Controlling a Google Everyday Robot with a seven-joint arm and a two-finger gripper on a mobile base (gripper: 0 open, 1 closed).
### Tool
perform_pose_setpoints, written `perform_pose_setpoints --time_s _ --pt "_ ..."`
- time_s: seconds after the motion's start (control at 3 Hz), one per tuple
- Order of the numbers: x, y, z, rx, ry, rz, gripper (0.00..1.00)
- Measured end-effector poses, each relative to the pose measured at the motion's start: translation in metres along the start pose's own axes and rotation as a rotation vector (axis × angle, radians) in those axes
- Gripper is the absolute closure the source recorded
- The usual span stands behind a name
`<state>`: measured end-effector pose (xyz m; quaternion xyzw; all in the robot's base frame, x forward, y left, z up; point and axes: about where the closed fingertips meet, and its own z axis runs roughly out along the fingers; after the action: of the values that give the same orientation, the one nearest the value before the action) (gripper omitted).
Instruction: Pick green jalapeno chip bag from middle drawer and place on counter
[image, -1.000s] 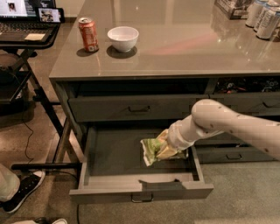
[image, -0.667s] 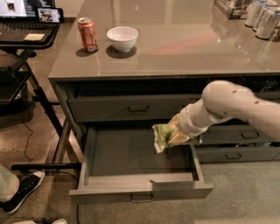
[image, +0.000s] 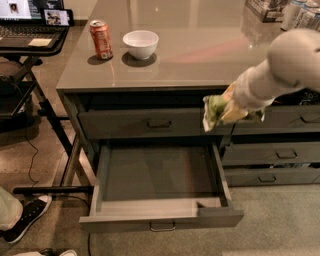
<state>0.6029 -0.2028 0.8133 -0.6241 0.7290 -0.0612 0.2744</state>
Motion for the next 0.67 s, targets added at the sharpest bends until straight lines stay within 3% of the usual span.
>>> perform_pose_setpoints --time_s 0.33,0.67 --pt "0.002 -0.055 -0.029 0.085 -0.001 0.020 1.00" --pt "-0.008 -0.106 -0.039 0.164 -0.066 0.039 1.00"
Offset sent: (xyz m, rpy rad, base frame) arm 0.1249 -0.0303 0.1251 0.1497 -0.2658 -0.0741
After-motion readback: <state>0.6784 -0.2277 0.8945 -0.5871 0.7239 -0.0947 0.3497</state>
